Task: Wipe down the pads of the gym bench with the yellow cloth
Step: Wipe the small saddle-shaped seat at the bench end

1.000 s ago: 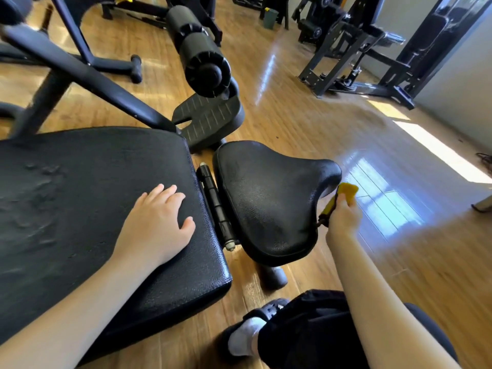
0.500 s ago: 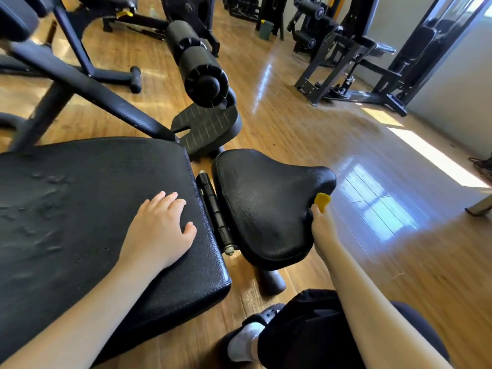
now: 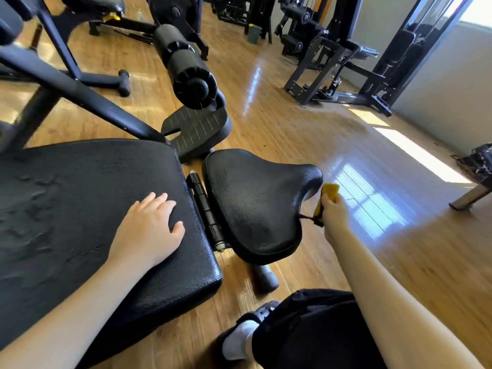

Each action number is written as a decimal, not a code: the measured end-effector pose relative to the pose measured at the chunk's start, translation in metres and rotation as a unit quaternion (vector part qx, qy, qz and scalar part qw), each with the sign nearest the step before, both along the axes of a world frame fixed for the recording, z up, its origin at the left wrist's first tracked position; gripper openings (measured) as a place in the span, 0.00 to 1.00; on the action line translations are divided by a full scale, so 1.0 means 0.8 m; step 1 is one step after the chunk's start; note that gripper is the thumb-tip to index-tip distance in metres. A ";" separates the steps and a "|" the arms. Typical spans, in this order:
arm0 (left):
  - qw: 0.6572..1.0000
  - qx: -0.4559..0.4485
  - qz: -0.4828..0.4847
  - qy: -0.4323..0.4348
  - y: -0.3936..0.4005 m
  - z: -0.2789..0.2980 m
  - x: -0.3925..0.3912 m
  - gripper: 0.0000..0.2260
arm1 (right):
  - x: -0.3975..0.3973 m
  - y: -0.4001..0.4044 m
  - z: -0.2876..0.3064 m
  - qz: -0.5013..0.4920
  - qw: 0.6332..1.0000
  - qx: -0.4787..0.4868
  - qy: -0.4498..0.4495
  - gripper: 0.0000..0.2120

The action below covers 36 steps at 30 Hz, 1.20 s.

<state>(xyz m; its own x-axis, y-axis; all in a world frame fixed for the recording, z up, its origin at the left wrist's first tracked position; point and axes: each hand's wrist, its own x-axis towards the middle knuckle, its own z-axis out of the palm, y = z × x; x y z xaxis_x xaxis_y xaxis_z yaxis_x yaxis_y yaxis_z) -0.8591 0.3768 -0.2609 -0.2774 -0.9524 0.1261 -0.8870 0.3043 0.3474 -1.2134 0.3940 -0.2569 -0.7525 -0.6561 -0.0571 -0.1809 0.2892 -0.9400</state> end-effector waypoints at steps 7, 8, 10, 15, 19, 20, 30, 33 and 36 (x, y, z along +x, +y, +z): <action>1.000 -0.021 0.010 0.018 -0.002 -0.003 -0.003 0.21 | 0.006 -0.076 -0.035 -0.069 0.992 -0.076 -0.079 0.14; 1.000 -0.022 0.010 0.015 -0.003 -0.004 -0.004 0.21 | 0.006 -0.078 -0.038 -0.075 0.990 -0.083 -0.084 0.15; 1.000 -0.023 0.009 0.006 -0.004 -0.005 -0.003 0.21 | 0.006 -0.079 -0.037 -0.071 0.990 -0.071 -0.096 0.18; 1.000 -0.012 0.011 -0.005 -0.005 -0.004 -0.003 0.22 | 0.031 -0.031 -0.036 0.045 0.988 0.004 -0.148 0.32; 1.000 -0.004 0.009 -0.012 -0.006 -0.004 -0.003 0.22 | 0.052 0.026 -0.033 0.111 0.979 0.052 -0.163 0.28; 1.000 -0.001 0.007 -0.014 -0.006 -0.003 -0.003 0.22 | 0.055 0.037 -0.033 0.114 0.981 0.061 -0.147 0.25; 1.000 0.010 0.000 -0.015 -0.002 0.002 -0.002 0.22 | 0.084 0.127 -0.032 0.159 0.984 -0.017 -0.077 0.10; 1.000 0.010 -0.004 -0.015 -0.002 0.001 -0.001 0.23 | 0.118 0.143 -0.023 0.264 0.957 -0.068 0.102 0.17; 1.000 0.012 -0.006 -0.009 -0.002 0.002 0.000 0.23 | 0.159 0.118 -0.021 0.366 0.826 -0.062 0.424 0.20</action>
